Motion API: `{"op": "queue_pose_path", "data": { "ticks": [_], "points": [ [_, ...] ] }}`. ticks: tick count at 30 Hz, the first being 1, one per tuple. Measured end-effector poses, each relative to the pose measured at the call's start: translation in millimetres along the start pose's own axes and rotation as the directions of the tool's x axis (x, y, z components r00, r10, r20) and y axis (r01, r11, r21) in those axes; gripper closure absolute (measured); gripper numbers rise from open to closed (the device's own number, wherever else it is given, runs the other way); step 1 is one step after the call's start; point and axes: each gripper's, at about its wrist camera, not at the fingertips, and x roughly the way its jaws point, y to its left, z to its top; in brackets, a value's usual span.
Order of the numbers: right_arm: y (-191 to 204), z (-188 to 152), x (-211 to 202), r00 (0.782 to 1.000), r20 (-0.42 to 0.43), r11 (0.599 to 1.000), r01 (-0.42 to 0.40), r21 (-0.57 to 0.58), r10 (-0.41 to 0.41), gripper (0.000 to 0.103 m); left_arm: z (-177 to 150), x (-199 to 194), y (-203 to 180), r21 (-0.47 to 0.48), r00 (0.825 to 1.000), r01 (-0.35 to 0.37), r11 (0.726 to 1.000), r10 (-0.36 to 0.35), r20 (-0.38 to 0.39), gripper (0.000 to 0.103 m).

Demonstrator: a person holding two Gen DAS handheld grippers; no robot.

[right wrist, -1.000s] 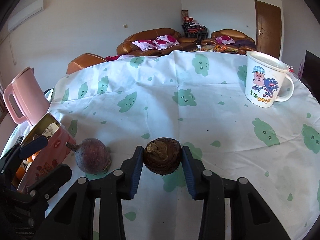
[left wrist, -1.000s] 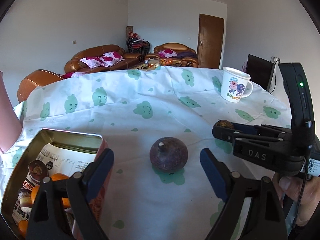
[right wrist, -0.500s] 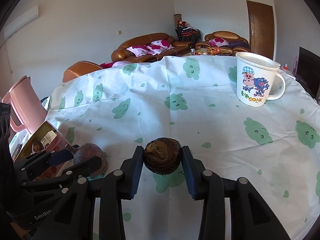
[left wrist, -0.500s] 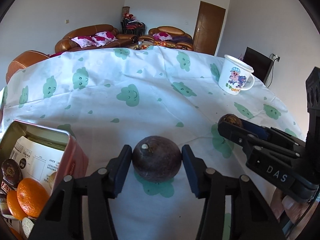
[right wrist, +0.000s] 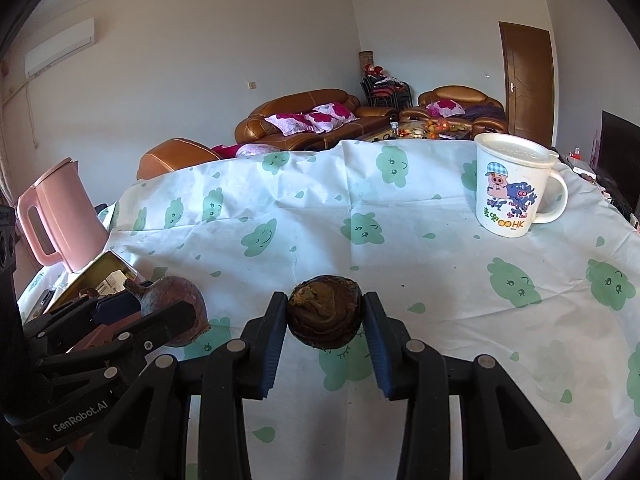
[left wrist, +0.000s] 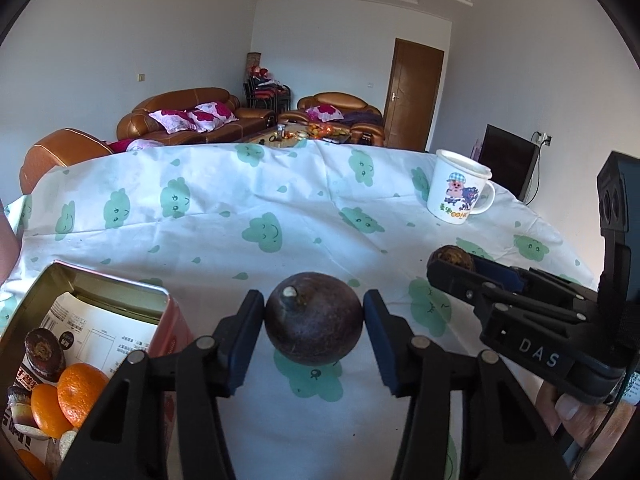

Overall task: Organize fruits
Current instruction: 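Lift the mangosteen and brown cake and carry them toward the tin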

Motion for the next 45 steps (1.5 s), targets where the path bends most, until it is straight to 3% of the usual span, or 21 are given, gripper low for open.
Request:
{"op": "queue_pose_path", "data": {
  "ticks": [19,45],
  "points": [
    [4.9,-1.4,-15.4,0.996,0.085,1.0,-0.011,-0.029,0.013,0.063,-3.5,-22.2,-12.9,0.066,0.992,-0.061,0.996,0.053,0.118,0.05],
    [13.1,-6.2,-34.8,0.98,0.201,0.998,0.009,-0.069,0.006,0.063,-10.6,-44.7,-17.0,0.069,0.972,-0.094,0.993,0.077,0.223,0.05]
  ]
}}
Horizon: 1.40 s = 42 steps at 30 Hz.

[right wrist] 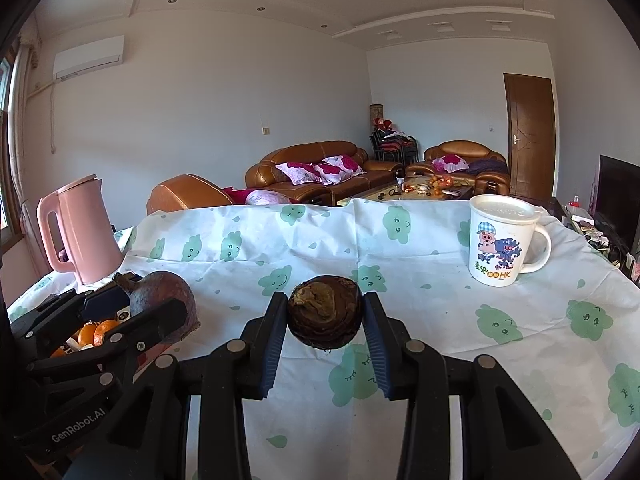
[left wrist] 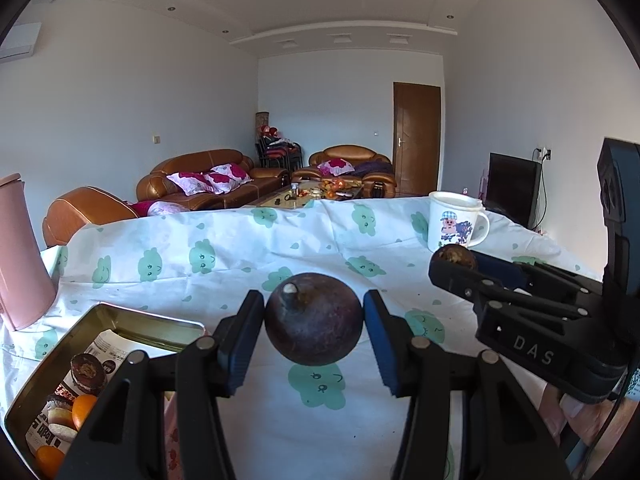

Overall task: Organize fruits
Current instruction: 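Lift the mangosteen and brown cake and carry them toward the tin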

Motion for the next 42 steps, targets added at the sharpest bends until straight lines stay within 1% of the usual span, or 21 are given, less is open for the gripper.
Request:
{"op": "queue_pose_path", "data": {
  "ticks": [11,19,35,42],
  "points": [
    [7.4,-1.2,-12.0,0.998,0.068,0.999,0.01,-0.038,-0.007,0.063,-1.0,-9.2,-0.2,0.001,0.999,-0.008,1.0,0.008,0.044,0.05],
    [12.7,-2.5,-21.7,0.994,0.109,0.998,0.006,-0.062,0.0,0.063,-2.0,-17.5,0.6,-0.003,0.996,-0.034,0.999,0.034,0.084,0.05],
    [17.0,-5.3,-24.9,0.994,0.105,0.996,0.009,-0.084,0.0,0.063,-5.6,-25.5,3.7,-0.007,0.998,-0.014,1.0,0.015,0.068,0.05],
    [19.6,-5.2,-20.7,0.998,0.068,0.996,-0.004,-0.086,0.01,0.063,-8.2,-29.5,7.9,-0.007,0.999,0.014,1.0,-0.014,0.046,0.05]
  ]
}}
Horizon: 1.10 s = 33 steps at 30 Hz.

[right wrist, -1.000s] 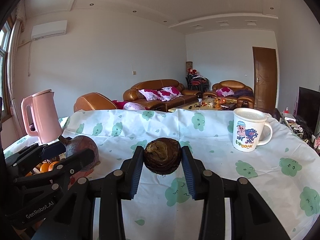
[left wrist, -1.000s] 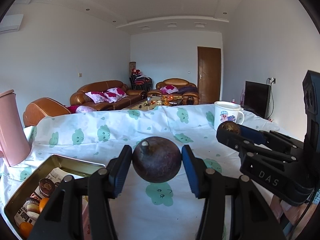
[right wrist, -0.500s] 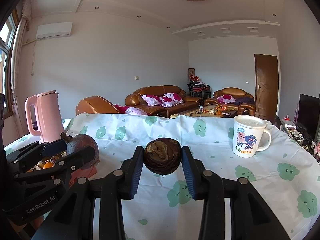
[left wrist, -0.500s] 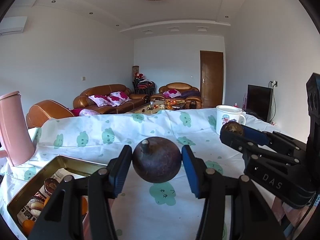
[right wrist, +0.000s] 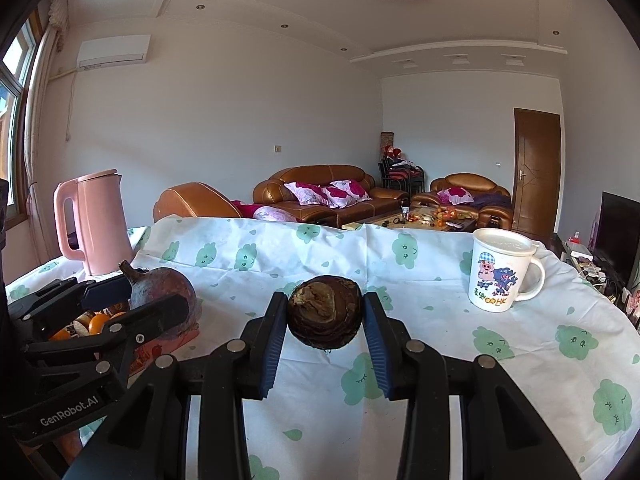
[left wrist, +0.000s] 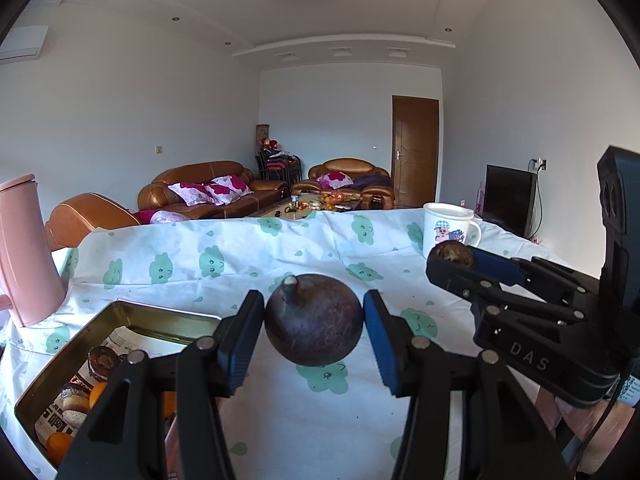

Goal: Organize fruits

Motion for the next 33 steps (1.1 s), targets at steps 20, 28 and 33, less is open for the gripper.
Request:
{"op": "queue_pose_path", "data": {
  "ticks": [20,28,33],
  "points": [
    [67.1,13.2,26.4,0.98,-0.099,0.984,-0.176,-0.033,0.172,0.063,2.7,-36.7,63.0,-0.049,0.998,-0.053,0.997,0.052,-0.023,0.077],
    [65.2,6.5,28.6,0.982,-0.121,0.988,-0.152,-0.023,0.148,0.063,-4.2,-47.1,91.2,-0.119,0.998,-0.062,0.991,0.058,-0.032,0.056],
    [26.0,-3.7,22.5,0.981,-0.144,0.989,-0.121,0.091,0.133,0.063,-6.3,-31.7,53.4,-0.085,0.995,0.055,0.995,-0.061,-0.075,0.023]
  ]
}}
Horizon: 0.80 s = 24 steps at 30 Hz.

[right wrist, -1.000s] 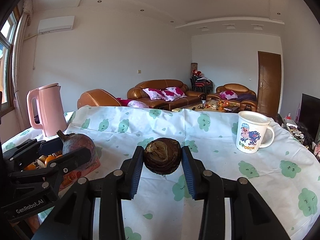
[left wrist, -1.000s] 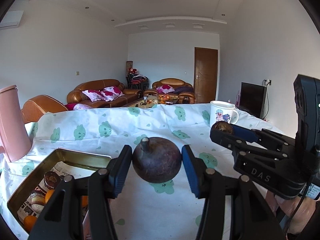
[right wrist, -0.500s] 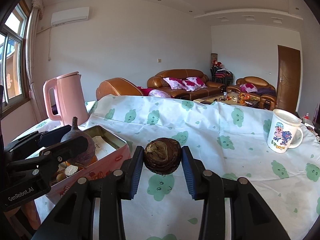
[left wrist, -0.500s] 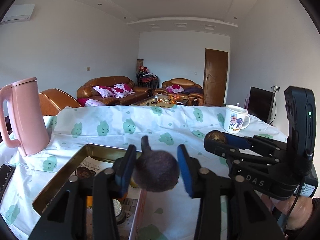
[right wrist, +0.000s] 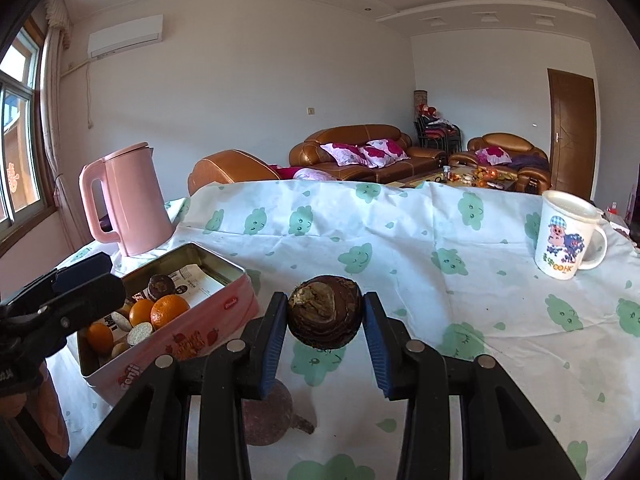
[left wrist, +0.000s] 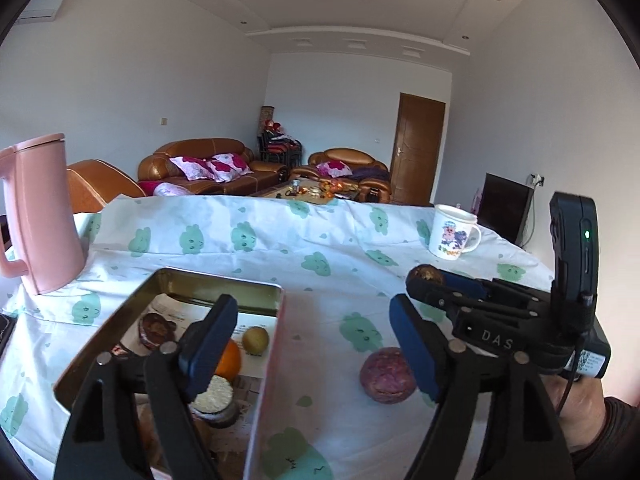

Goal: Organize fruits

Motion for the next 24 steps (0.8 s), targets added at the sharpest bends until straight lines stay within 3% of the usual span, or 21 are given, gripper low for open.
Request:
{"op": "queue_pose_path", "data": {
  "ticks": [5,7,9,12,14,15,18,24],
  "points": [
    [-31.8,-4.0,-17.2,0.999,0.013,0.997,0.05,0.057,-0.05,0.063,-11.5,39.9,-35.6,0.029,0.981,0.106,0.994,-0.1,-0.165,0.023],
    [-41.5,-5.6,-20.5,0.999,0.018,0.995,0.035,0.089,-0.037,0.063,-15.7,54.1,-42.7,0.044,0.968,0.093,0.995,-0.08,-0.239,0.025],
    [-43.7,-6.3,-23.8,0.999,0.028,0.995,0.028,0.094,-0.031,0.063,-16.1,58.5,-42.9,0.031,0.964,0.088,0.996,-0.077,-0.256,0.03],
    [-39.1,-5.5,-25.3,0.999,0.034,0.997,0.025,0.071,-0.028,0.063,-21.4,71.0,-47.9,0.047,0.939,0.096,0.994,-0.075,-0.335,0.031],
    [-35.0,-5.2,-26.2,0.999,0.037,0.998,0.026,0.053,-0.027,0.063,-23.4,74.4,-48.4,0.045,0.929,0.104,0.994,-0.081,-0.36,0.051],
    [-33.7,-5.2,-26.5,0.999,0.038,0.999,0.026,0.047,-0.027,0.063,-23.9,74.8,-49.2,0.049,0.928,0.101,0.994,-0.076,-0.365,0.05],
    [-32.0,-5.4,-26.4,0.999,0.036,0.999,0.019,0.042,-0.021,0.063,-24.0,70.0,-51.6,0.061,0.93,0.121,0.991,-0.091,-0.357,0.051],
    [-18.0,-1.7,-19.2,1.0,0.016,1.0,-0.011,0.015,0.011,0.063,-9.9,38.1,-36.1,0.062,0.975,0.06,0.996,-0.045,-0.218,0.051]
  ]
}}
